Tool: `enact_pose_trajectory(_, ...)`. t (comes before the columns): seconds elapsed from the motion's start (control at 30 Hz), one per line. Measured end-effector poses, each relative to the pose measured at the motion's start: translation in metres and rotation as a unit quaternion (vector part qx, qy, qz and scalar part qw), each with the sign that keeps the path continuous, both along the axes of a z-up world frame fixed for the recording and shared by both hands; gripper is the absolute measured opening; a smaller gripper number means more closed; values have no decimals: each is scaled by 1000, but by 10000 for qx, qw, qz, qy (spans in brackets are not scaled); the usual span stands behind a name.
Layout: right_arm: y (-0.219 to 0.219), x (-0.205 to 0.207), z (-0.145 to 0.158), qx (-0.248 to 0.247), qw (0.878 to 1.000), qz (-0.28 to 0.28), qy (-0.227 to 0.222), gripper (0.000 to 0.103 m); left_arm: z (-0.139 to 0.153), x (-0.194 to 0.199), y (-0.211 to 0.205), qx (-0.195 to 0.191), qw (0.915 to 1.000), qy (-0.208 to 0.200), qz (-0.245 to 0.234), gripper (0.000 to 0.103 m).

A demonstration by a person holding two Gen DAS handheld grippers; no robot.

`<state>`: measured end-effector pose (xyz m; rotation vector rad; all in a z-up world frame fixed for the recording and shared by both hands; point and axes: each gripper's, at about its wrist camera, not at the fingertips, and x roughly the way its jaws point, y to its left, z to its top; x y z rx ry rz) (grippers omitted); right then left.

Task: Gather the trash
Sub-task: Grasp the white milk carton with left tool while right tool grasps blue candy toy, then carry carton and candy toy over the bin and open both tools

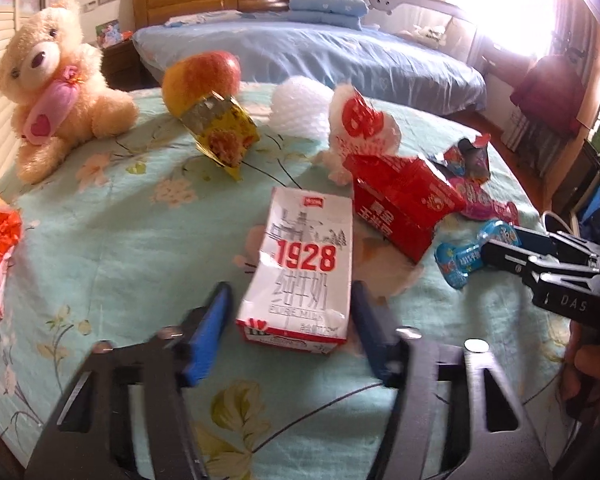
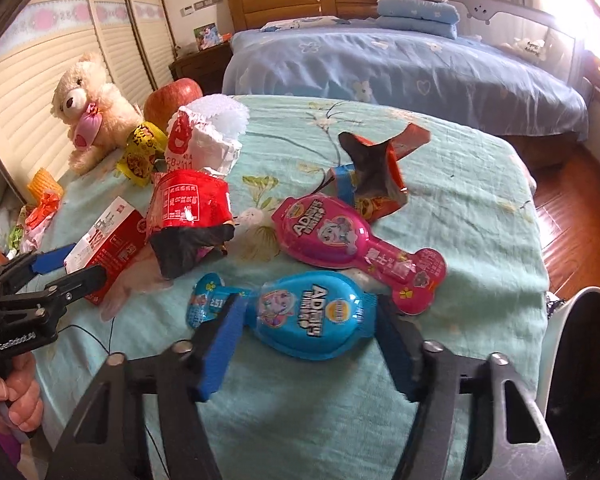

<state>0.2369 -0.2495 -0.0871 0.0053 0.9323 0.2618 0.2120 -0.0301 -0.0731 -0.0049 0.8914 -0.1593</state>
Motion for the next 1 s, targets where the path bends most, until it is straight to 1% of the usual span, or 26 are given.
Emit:
enact_pose_trajectory(0.17,-4,-9,1,116,9999,-65,14,59,3,-5,-3,42,9999,-111,-53,48)
enact_pose_trajectory(0.4,-20,-32,3,375,9989,-273,3,59,9,-17,-14,-84,9996,-185,-188,48)
enact_pose_trajectory(0.7,-58,-60,10,568,9944,-880,-115,59,16,-37,-54,-214,9969,-213,-722,48)
enact_pose_trajectory(1.0,-99,-88,15,664,9869,-1450,-231,59,23,-52,-101,-301,9912,-232,-1270,48)
